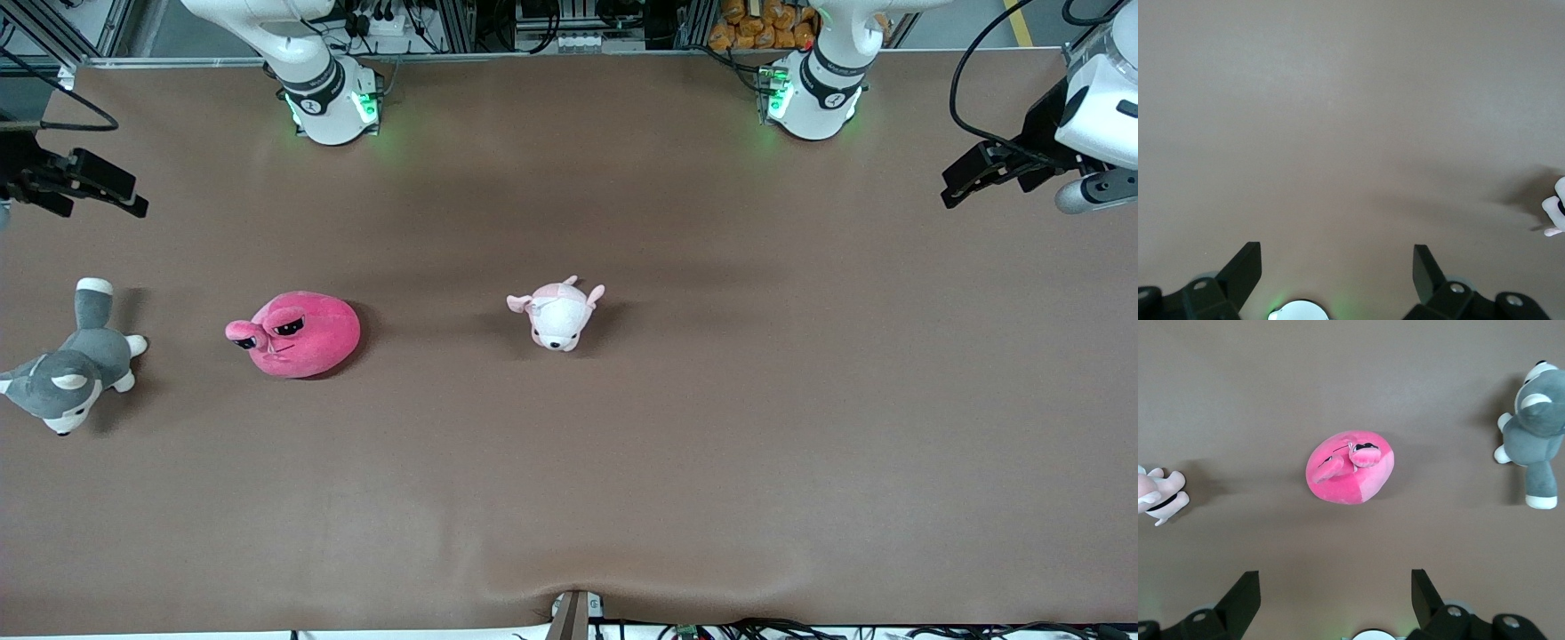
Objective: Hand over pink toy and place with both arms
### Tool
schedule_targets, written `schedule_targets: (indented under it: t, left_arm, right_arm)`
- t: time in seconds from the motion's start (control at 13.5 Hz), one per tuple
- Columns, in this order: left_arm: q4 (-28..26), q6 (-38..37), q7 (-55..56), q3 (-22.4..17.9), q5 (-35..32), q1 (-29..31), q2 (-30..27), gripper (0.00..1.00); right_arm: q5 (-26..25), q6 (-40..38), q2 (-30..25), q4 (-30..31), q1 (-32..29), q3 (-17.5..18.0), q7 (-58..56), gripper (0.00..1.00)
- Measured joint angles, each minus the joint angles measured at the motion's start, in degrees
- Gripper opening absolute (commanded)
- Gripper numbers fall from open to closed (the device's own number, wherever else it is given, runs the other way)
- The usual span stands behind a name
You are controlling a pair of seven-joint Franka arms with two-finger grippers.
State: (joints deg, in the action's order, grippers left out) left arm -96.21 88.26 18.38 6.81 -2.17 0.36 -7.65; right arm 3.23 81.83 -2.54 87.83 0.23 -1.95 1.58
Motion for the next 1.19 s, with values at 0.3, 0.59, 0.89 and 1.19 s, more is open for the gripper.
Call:
schedule_targets:
  t: [0.3, 0.59, 0.89, 1.19]
  left_arm:
    - [1.51, -0.59, -0.17, 0.00, 0.00, -0.01, 0.65, 1.00]
    - [3.08, -3.67, -0.31, 0.01, 0.00, -0.04, 0.68, 1.00]
    - [3.49, -4.84, -5.95, 0.00, 0.00, -0.01, 0.68, 1.00]
    - [3.60, -5.16, -9.48, -0.26, 0.00, 0.12, 0.69, 1.00]
  right_arm:
    - [-2.52, -0.01, -0.33, 0.00, 0.14, 1.19, 0.00, 1.00]
    - [-2.55, 0.09, -0.32, -0.34, 0.14, 1.16, 0.31, 1.00]
    - [-2.55, 0.09, -0.33, -1.43, 0.14, 1.12, 0.34, 1.00]
    - [-2.55, 0.09, -0.32, -1.43, 0.14, 1.11, 0.34, 1.00]
